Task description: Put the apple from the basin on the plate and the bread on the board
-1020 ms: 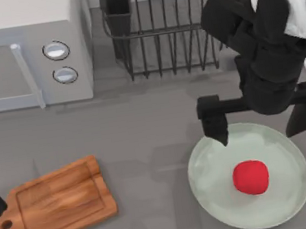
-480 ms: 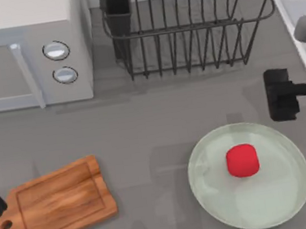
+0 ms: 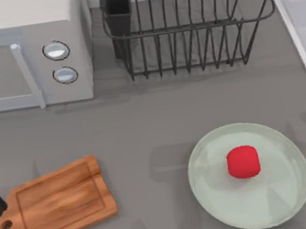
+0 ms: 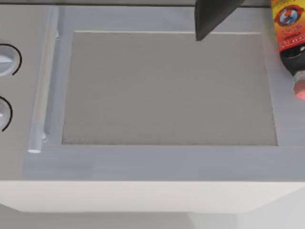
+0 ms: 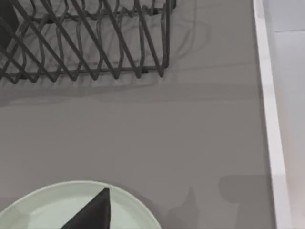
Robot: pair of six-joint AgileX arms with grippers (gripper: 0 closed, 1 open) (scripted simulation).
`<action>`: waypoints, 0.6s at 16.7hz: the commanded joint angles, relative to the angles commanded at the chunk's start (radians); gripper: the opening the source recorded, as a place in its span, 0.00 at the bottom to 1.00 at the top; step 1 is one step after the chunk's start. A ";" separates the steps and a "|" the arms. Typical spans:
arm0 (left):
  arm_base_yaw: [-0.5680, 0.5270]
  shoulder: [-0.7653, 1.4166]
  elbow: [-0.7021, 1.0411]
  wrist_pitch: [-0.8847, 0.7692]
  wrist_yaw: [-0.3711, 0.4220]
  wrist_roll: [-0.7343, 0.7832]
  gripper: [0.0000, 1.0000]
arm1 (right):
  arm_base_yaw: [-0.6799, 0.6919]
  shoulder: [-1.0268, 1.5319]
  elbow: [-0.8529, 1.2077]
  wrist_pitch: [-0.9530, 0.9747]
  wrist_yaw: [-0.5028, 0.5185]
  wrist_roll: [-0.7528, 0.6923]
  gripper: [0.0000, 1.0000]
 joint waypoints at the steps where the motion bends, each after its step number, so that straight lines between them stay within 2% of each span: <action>1: 0.000 0.000 0.000 0.000 0.000 0.000 1.00 | -0.030 -0.097 -0.078 0.060 0.000 -0.031 1.00; 6: 0.000 0.000 0.000 0.000 0.000 0.000 1.00 | -0.156 -0.449 -0.376 0.315 0.000 -0.160 1.00; 10: 0.000 0.000 0.000 0.000 0.000 0.000 1.00 | -0.201 -0.553 -0.462 0.395 0.000 -0.206 1.00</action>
